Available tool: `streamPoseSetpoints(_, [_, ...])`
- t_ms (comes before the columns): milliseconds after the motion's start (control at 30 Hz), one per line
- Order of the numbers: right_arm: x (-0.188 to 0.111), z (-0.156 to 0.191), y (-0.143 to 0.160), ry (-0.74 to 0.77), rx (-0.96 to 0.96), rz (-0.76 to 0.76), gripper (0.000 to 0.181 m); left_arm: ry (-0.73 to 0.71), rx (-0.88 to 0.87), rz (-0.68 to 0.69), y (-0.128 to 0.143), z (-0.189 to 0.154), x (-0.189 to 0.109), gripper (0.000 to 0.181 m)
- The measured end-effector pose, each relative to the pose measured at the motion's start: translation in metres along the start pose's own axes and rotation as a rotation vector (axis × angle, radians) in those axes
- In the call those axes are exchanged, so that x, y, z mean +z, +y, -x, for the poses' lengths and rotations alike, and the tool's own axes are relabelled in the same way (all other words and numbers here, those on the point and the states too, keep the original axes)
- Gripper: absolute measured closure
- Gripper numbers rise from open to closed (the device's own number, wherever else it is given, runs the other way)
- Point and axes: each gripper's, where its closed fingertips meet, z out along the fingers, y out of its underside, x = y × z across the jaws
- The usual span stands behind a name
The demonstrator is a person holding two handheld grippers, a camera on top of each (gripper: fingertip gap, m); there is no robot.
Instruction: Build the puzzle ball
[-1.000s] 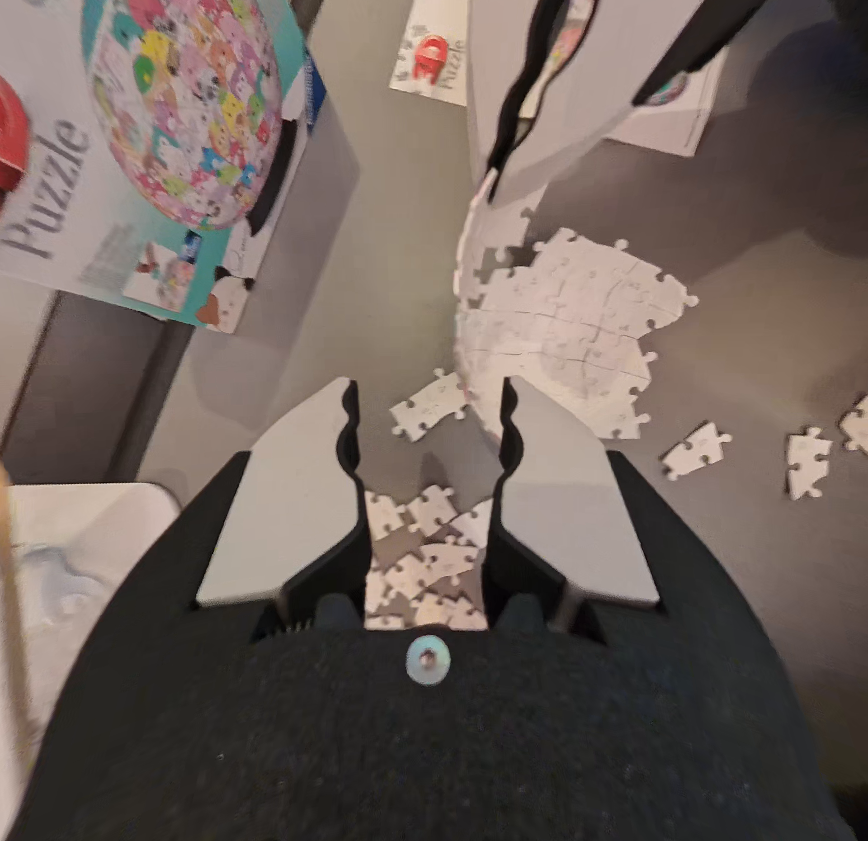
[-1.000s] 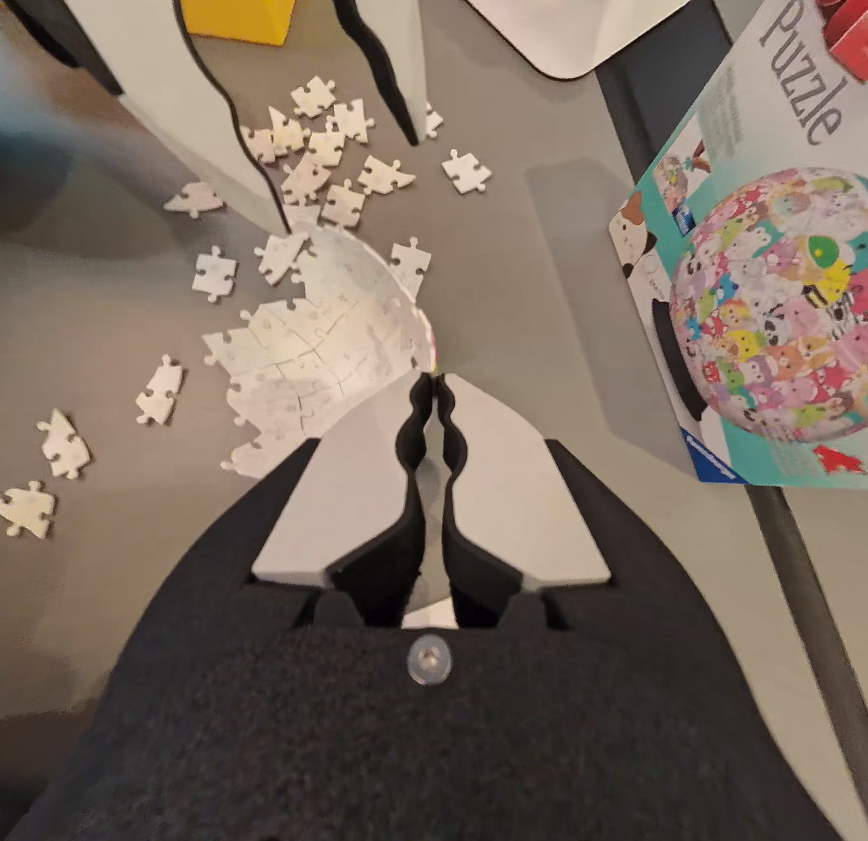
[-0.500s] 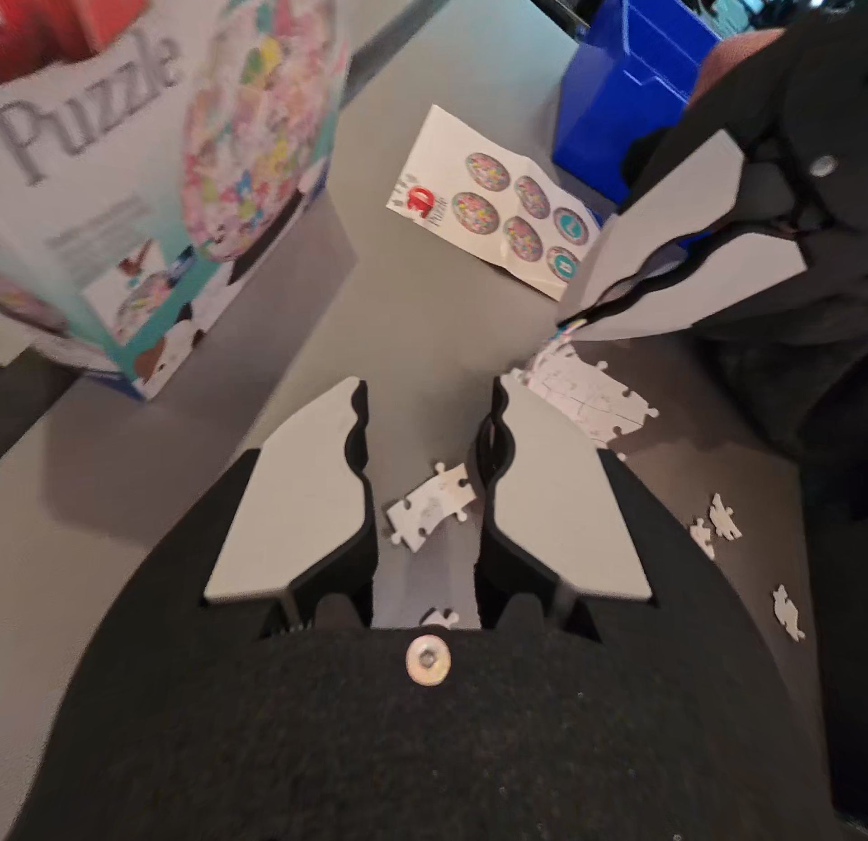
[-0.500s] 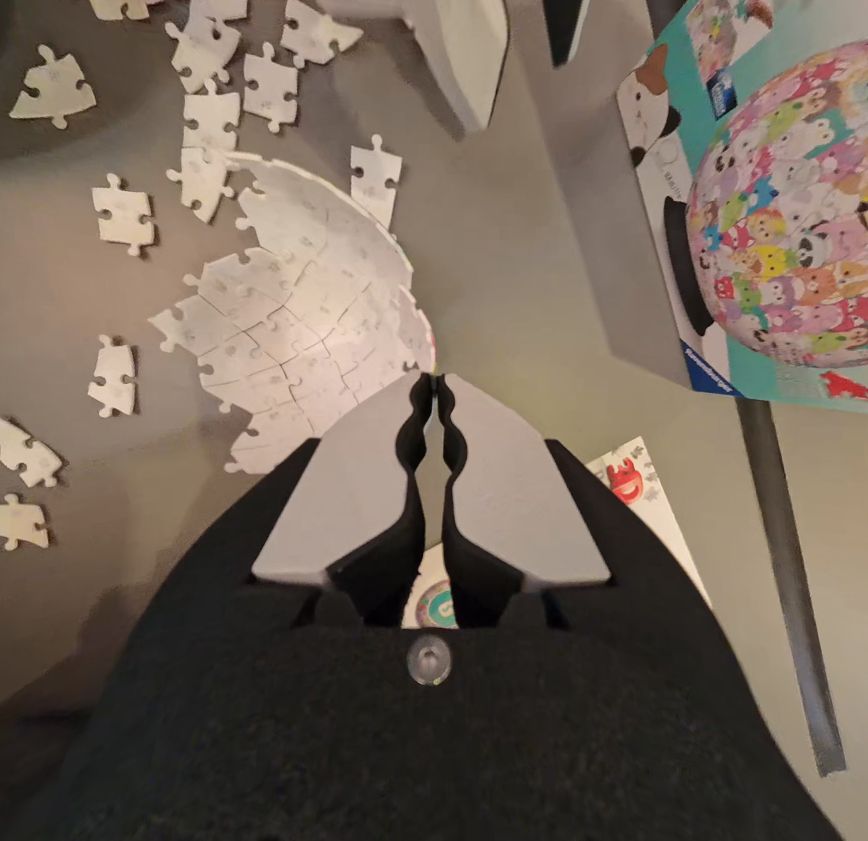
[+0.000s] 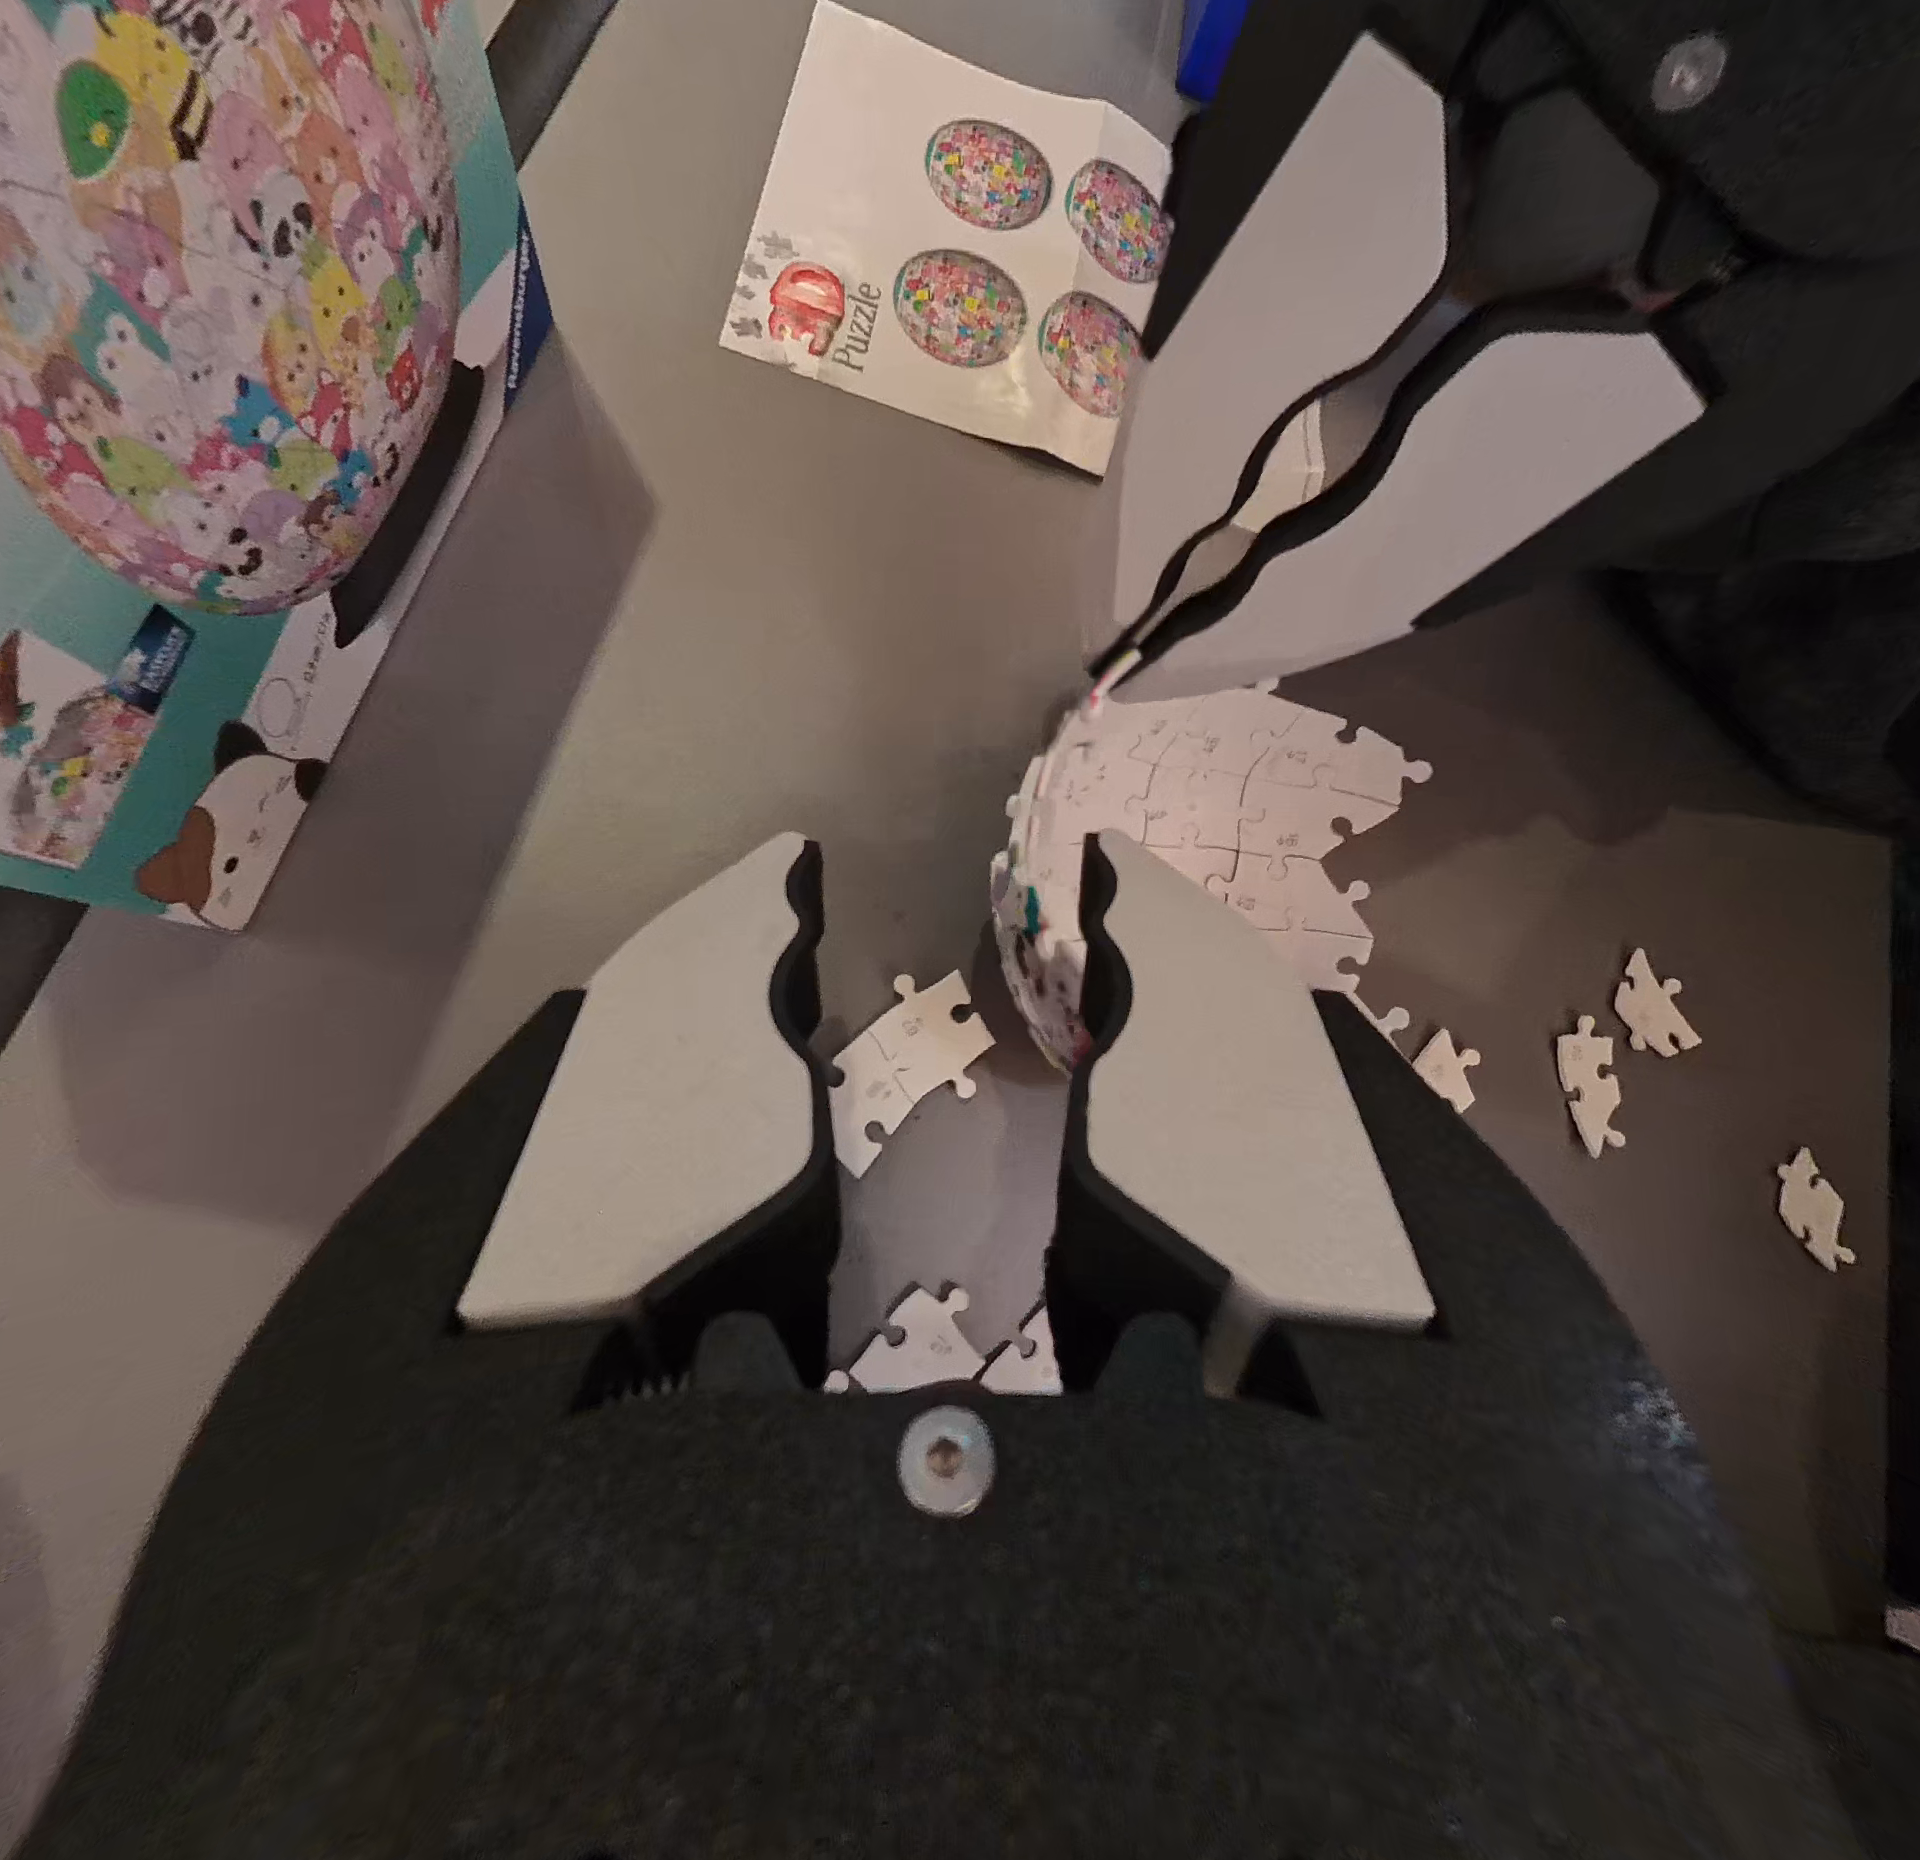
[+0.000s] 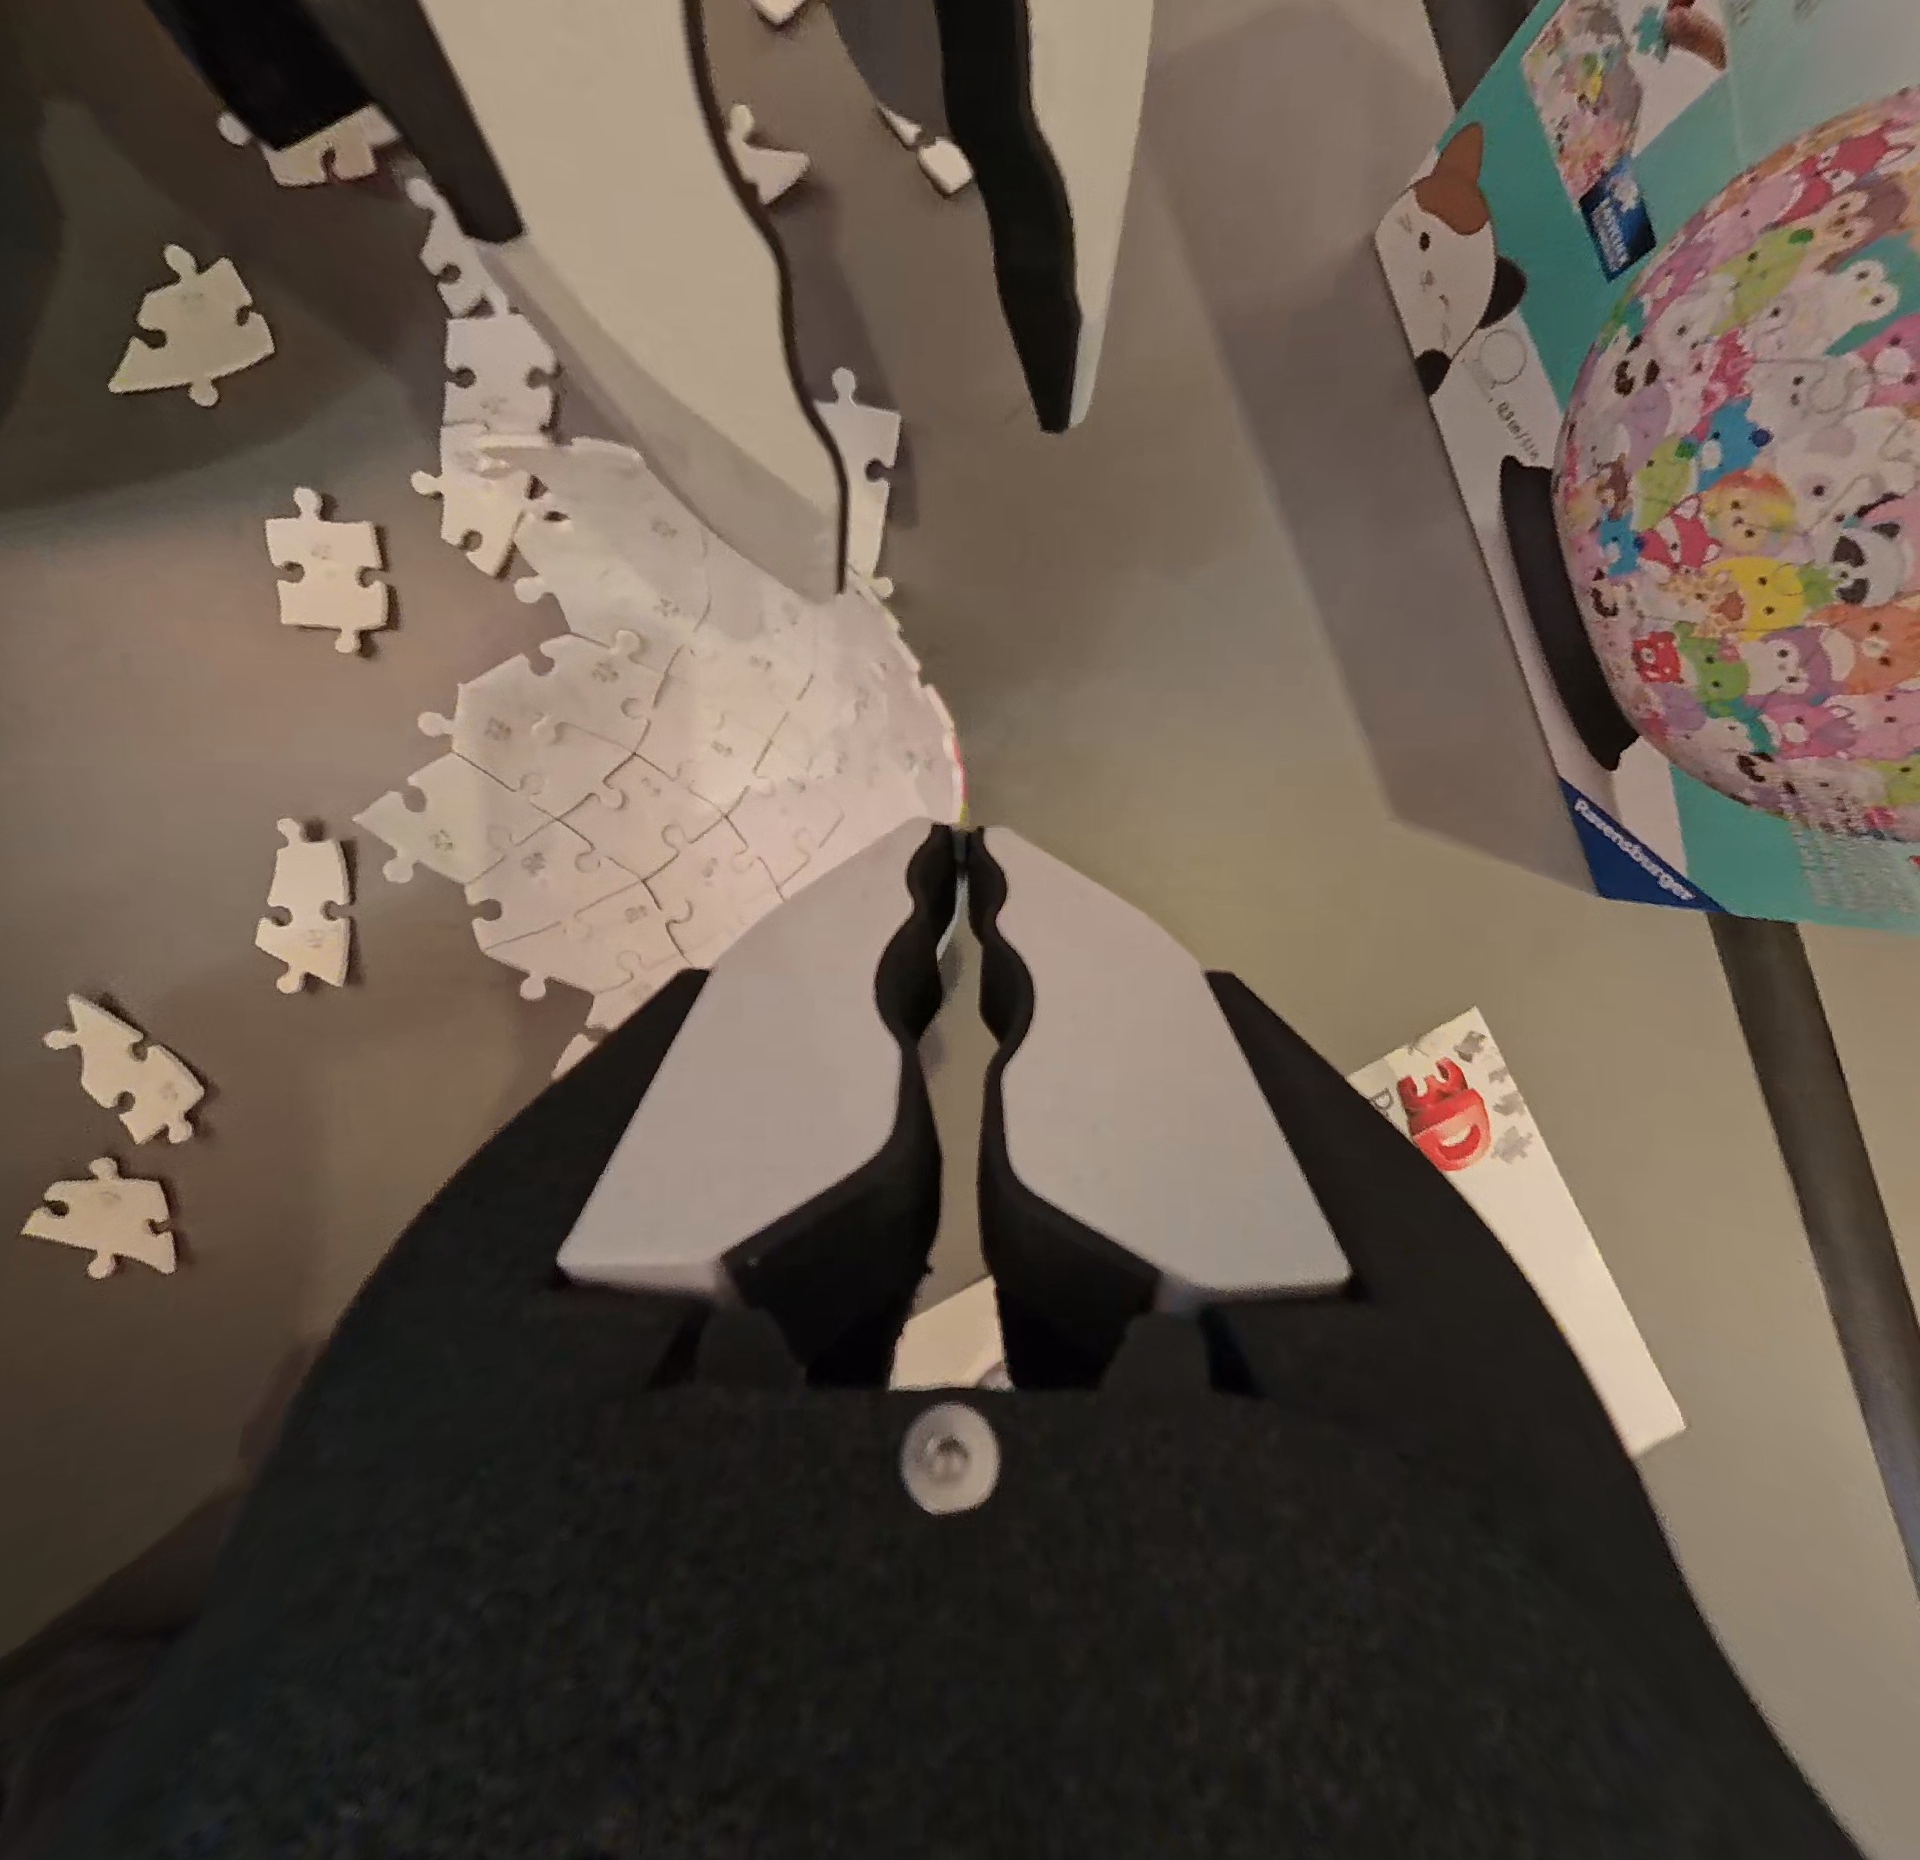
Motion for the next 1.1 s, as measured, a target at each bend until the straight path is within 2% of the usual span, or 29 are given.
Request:
streamPoseSetpoints(200, [0.010, 0.004, 0.000, -0.011, -0.013, 0.022, 0.180, 0.011, -0.001, -0.010, -0.002, -0.002, -0.002, 0.135])
streamPoseSetpoints(500, [0.011, -0.001, 0.002, 0.028, -0.017, 0.040, 0.180, 0.050, -0.019, 0.018, 0.006, -0.002, 0.011, 0.137])
streamPoseSetpoints(733, [0.015, -0.003, 0.002, 0.067, -0.030, 0.066, 0.180, 0.045, -0.074, -0.037, 0.009, 0.018, 0.006, 0.138])
streamPoseSetpoints(867, [0.016, -0.005, 0.000, 0.089, -0.041, 0.064, 0.180, 0.113, -0.129, -0.082, 0.009, 0.019, 0.005, 0.138])
streamPoseSetpoints(1100, [0.011, -0.010, -0.004, 0.116, -0.036, 0.043, 0.180, 0.366, -0.218, -0.107, 0.015, 0.002, 0.021, 0.141])
